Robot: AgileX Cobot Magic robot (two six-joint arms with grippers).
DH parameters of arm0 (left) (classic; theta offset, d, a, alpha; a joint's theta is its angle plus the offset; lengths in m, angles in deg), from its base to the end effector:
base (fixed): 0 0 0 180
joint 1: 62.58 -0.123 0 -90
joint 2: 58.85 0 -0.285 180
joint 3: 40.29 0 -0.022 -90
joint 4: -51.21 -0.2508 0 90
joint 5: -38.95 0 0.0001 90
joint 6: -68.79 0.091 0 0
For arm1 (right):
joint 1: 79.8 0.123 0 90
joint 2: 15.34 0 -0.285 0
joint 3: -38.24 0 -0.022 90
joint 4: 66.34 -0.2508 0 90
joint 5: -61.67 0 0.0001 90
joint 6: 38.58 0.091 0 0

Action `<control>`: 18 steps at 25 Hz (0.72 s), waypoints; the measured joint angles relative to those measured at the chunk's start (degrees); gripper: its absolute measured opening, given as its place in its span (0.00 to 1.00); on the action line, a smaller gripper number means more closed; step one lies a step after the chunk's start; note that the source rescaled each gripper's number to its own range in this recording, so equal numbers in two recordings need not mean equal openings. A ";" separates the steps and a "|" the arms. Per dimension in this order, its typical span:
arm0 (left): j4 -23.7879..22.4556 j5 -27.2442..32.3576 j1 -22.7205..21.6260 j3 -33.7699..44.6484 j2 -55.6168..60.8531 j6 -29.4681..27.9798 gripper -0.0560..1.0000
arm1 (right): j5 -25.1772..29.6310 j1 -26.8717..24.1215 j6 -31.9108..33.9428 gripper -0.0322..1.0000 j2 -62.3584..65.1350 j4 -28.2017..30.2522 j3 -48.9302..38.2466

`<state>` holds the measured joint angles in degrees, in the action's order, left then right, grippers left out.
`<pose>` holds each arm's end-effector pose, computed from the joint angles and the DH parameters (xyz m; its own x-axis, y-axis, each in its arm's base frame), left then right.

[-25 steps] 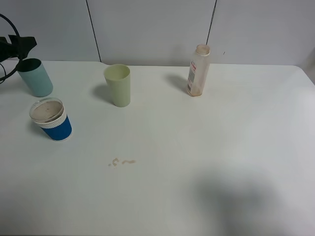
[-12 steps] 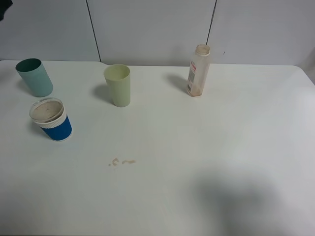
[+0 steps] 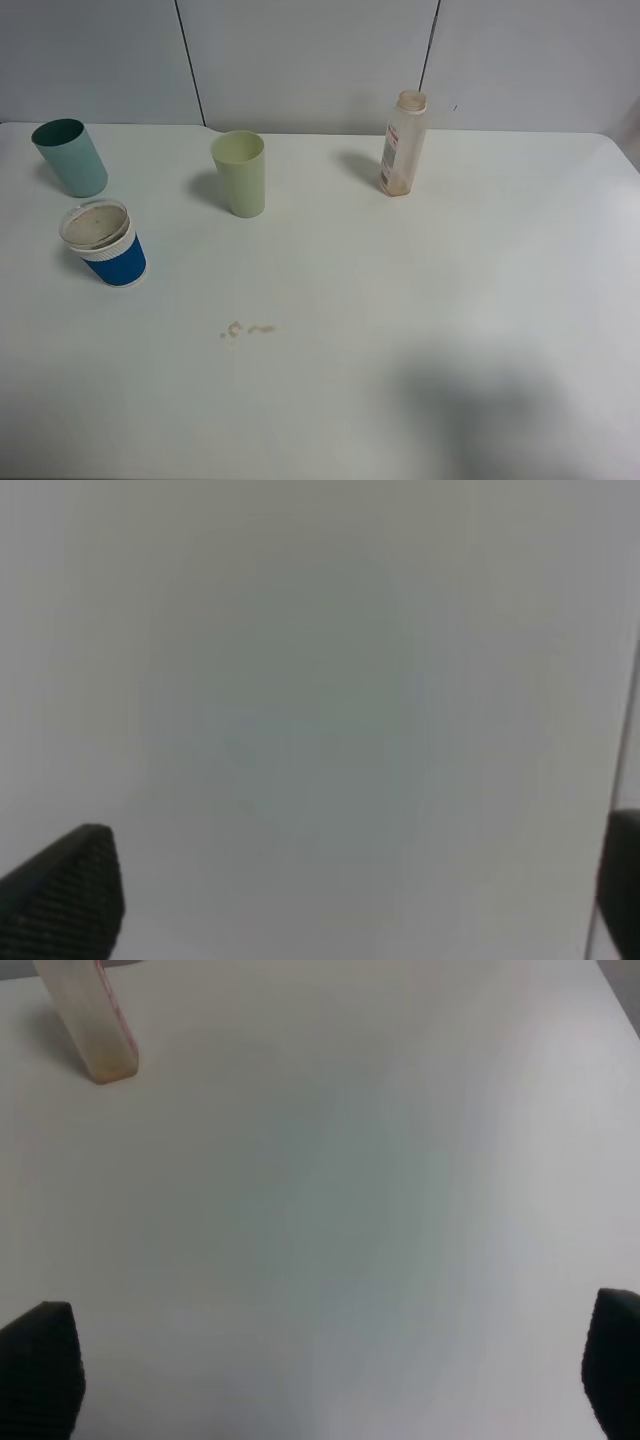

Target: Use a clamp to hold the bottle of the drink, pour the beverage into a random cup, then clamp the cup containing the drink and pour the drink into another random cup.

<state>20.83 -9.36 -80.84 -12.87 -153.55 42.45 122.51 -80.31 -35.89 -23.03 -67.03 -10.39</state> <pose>0.3241 0.0708 0.3097 0.1908 -0.0227 -0.9814 0.0778 0.9969 -0.0079 -0.0050 0.0010 0.2769 -0.4558 0.0568 -0.8883 0.0236 0.9984 0.0518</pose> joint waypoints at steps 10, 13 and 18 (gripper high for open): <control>11.03 6.10 8.40 4.19 8.80 8.65 0.86 | 0.00 0.00 0.00 1.00 0.00 0.00 0.00; 13.79 7.31 9.99 6.86 12.46 9.21 0.86 | 0.00 0.00 0.00 1.00 0.00 0.00 0.00; 18.89 12.50 12.10 11.51 20.73 11.67 0.86 | 0.00 0.00 0.00 1.00 0.00 0.00 0.00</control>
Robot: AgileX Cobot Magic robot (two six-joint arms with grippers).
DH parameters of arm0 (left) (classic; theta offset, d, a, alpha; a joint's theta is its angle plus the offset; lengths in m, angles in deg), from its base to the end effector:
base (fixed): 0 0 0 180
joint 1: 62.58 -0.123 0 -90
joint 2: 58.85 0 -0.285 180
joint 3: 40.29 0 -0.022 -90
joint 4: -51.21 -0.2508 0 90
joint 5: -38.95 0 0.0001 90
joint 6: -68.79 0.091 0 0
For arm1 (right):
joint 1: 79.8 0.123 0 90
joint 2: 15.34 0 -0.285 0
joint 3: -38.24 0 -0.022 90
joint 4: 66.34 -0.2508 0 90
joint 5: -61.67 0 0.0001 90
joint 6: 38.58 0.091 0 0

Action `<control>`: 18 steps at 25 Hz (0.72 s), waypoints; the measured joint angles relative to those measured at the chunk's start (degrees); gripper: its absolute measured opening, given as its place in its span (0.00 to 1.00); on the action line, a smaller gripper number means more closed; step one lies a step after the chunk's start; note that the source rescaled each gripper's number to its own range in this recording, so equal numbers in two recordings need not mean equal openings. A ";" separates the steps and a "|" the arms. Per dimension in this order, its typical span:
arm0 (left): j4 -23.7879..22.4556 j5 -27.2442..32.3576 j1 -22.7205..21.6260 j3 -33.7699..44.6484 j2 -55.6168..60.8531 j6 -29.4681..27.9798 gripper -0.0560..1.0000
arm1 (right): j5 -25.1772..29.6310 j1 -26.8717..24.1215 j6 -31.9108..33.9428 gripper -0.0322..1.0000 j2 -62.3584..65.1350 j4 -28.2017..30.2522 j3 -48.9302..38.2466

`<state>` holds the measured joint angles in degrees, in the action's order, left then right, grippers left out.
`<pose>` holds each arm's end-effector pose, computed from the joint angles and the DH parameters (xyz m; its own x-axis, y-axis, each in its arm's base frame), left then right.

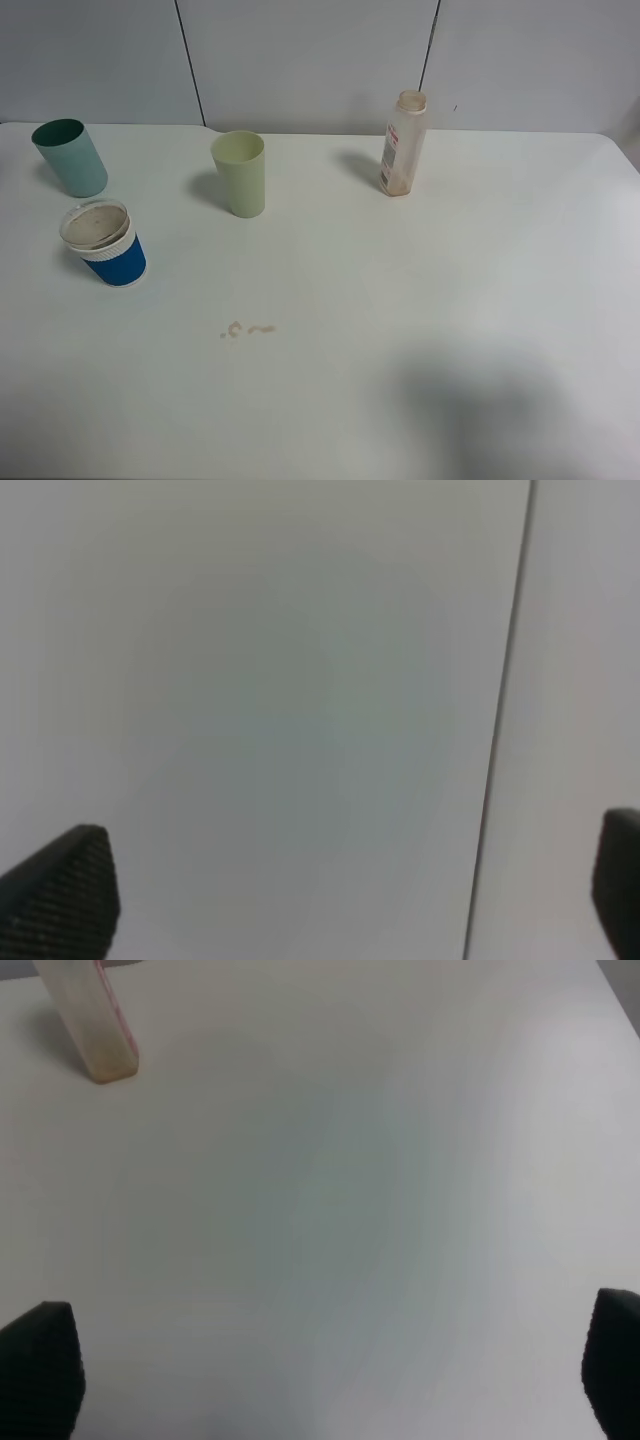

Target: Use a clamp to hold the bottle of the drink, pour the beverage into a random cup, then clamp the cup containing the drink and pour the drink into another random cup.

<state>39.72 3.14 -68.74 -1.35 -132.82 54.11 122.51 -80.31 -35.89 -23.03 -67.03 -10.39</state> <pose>0.2489 0.0162 0.3388 0.2111 -0.0698 -0.9750 0.0263 0.9975 -0.0657 -0.0050 0.0010 0.2769 -0.4558 0.0568 -0.8883 0.0236 0.9984 0.0518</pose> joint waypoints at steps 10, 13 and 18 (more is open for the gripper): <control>4.13 22.98 1.57 2.69 21.41 7.28 0.86 | 0.00 0.00 0.00 1.00 0.00 0.00 0.00; 4.13 32.02 1.57 2.69 27.72 7.23 0.86 | 0.00 0.00 0.00 1.00 0.00 0.00 0.00; 4.22 45.51 1.57 2.69 38.22 6.85 0.86 | 0.00 0.00 0.00 1.00 0.00 0.00 0.00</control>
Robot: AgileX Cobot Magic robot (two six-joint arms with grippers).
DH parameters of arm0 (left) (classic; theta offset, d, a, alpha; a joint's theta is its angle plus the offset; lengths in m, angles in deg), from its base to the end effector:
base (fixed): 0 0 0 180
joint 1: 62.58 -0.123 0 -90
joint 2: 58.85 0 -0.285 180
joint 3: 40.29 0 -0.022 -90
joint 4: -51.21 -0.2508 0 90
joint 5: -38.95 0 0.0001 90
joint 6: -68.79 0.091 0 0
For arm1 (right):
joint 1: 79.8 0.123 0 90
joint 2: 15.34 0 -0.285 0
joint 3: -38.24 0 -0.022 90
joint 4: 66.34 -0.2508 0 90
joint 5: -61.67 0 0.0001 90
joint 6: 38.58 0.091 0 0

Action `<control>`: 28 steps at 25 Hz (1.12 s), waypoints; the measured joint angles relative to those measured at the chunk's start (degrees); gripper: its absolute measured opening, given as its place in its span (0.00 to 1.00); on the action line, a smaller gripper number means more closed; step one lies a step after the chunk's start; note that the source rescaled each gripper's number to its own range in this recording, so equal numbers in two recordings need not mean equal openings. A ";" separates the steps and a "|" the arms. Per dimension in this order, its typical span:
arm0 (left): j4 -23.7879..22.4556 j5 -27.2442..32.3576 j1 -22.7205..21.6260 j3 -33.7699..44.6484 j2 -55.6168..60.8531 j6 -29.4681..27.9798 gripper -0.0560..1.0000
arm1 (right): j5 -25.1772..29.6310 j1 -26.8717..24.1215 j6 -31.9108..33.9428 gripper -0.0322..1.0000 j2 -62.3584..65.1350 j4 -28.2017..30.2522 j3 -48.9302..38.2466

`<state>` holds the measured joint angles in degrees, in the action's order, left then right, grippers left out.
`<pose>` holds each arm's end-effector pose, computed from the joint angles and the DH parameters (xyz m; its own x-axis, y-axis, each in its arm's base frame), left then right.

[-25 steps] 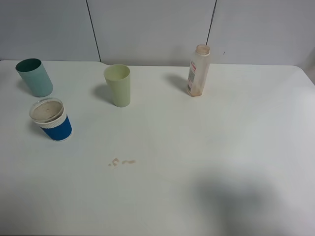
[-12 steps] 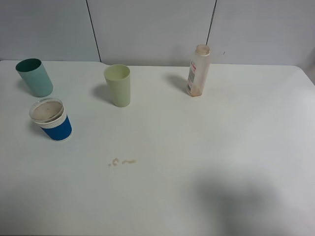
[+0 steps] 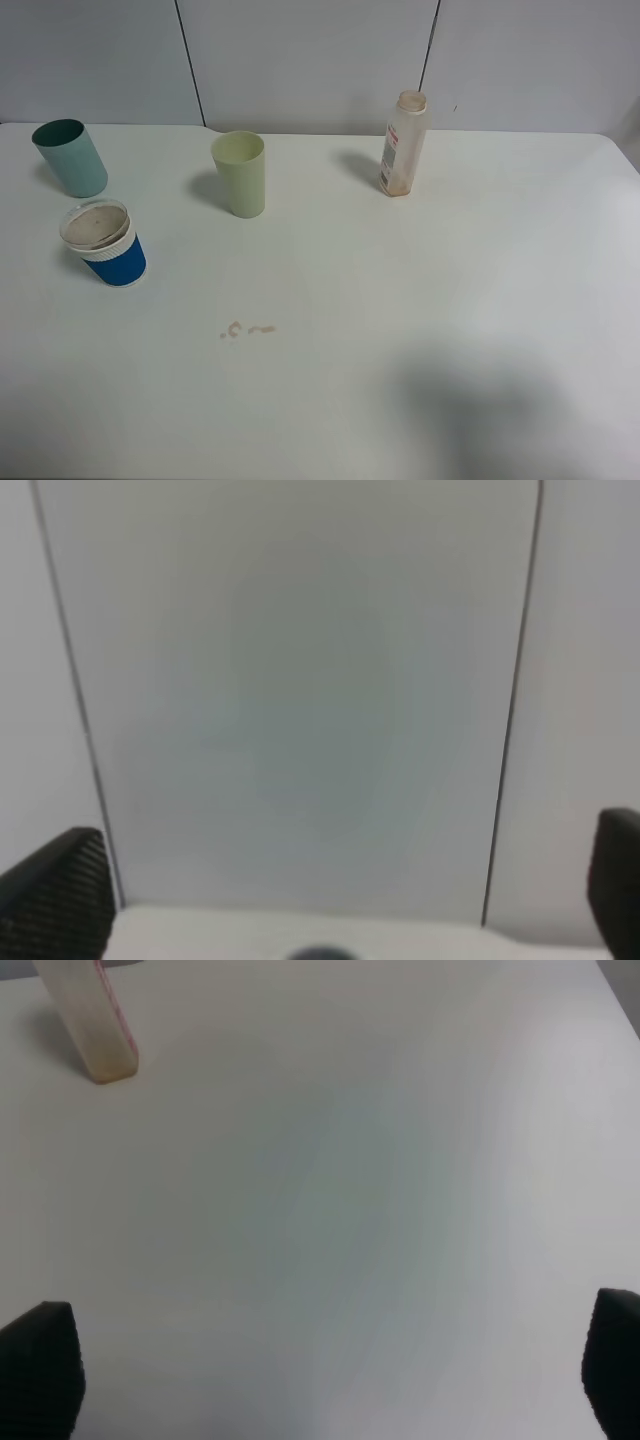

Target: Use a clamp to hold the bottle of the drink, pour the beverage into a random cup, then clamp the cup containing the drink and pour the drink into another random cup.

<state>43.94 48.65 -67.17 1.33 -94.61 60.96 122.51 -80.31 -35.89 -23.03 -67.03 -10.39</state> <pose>0.0990 0.0099 0.3705 0.0533 -0.0073 -0.9986 -0.1006 0.9948 -0.0127 -0.0050 0.0010 0.2769 -0.4558 0.0568 -0.8883 0.0236 0.9984 0.0518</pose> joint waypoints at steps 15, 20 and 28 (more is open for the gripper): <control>0.19 33.46 0.06 -0.06 20.00 -0.01 0.86 | 0.00 0.00 0.00 1.00 0.00 0.00 0.00; 1.17 46.54 -1.87 -2.42 22.74 -0.01 0.86 | 0.00 0.00 0.00 1.00 0.00 0.00 0.00; 2.48 56.60 -8.56 -2.60 27.57 1.65 0.86 | 0.00 0.00 0.00 1.00 0.00 0.00 0.00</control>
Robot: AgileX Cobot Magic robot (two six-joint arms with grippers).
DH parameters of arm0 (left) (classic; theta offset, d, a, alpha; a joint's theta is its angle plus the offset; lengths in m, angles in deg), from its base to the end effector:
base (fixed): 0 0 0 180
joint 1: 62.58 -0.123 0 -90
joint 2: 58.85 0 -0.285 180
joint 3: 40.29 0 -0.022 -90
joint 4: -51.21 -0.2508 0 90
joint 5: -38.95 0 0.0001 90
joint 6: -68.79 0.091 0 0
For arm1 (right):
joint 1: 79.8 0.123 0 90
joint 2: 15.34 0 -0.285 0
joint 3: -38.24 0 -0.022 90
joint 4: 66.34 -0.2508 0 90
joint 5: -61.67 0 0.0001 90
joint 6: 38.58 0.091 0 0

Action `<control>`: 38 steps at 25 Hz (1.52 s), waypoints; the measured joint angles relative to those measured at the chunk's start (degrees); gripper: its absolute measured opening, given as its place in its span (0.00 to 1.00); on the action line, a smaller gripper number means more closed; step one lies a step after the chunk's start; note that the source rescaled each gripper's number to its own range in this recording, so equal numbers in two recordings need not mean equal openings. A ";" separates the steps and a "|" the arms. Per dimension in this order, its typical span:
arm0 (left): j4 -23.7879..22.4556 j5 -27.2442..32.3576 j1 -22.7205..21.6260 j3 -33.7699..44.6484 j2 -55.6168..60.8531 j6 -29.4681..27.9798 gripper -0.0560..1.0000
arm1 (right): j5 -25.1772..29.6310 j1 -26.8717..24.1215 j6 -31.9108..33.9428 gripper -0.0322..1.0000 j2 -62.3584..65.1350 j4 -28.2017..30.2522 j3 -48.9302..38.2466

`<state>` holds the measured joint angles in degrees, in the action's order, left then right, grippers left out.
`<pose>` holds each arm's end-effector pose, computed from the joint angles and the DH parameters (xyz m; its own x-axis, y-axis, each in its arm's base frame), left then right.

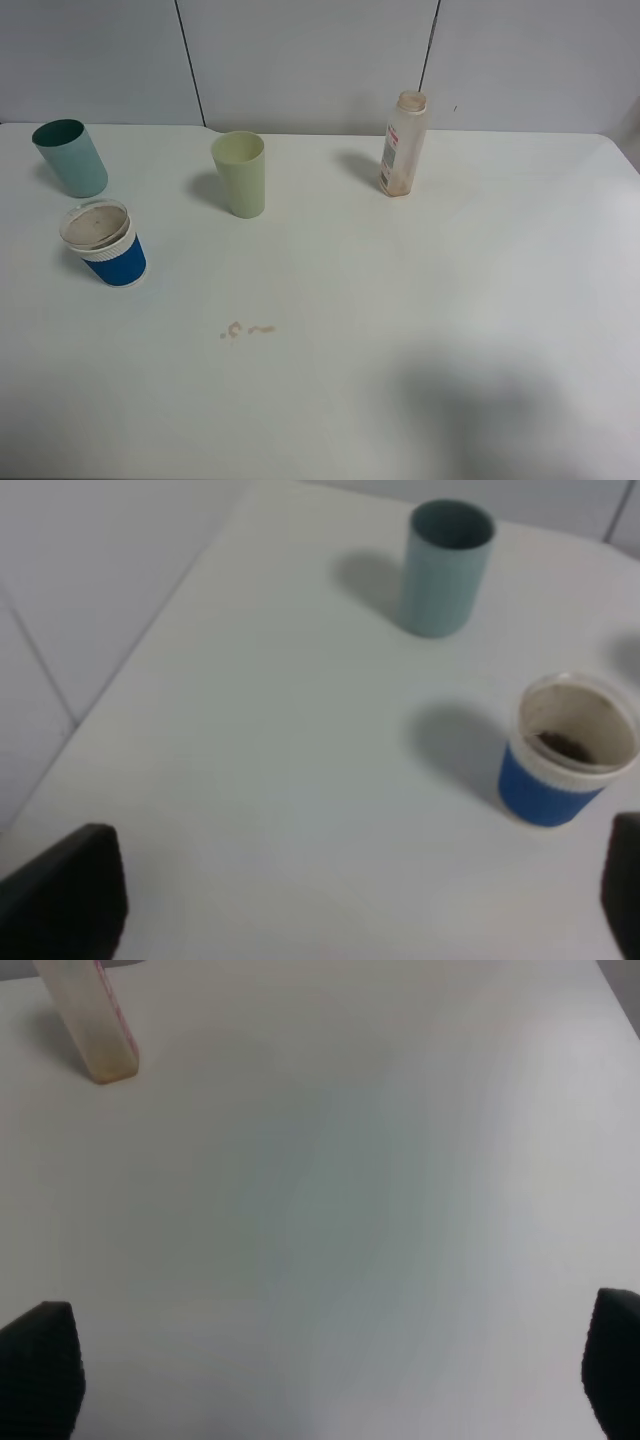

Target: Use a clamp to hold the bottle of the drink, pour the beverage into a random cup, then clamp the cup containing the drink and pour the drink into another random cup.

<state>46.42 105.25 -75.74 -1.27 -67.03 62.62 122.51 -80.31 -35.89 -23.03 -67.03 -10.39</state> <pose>-0.0306 0.0000 0.3139 -0.3642 -0.1609 -0.9173 -0.3231 0.9456 -0.0375 -0.0050 0.0010 0.2769 -0.4558 0.0568 -0.8883 0.0236 0.9984 0.0518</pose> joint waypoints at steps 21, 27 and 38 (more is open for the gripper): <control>1.09 -1.71 -3.51 7.26 0.71 -4.16 0.86 | 0.00 0.00 0.00 1.00 0.00 0.00 0.00; 0.16 -1.59 -3.51 7.26 0.71 -5.80 0.81 | 0.00 0.00 0.00 1.00 0.00 0.00 0.00; 0.16 -1.59 -3.51 7.26 0.71 -6.00 0.73 | 0.00 0.00 0.00 1.00 0.00 0.00 0.00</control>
<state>46.58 103.66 -79.24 5.99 -66.33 56.62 122.51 -80.31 -35.89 -23.03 -67.03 -10.39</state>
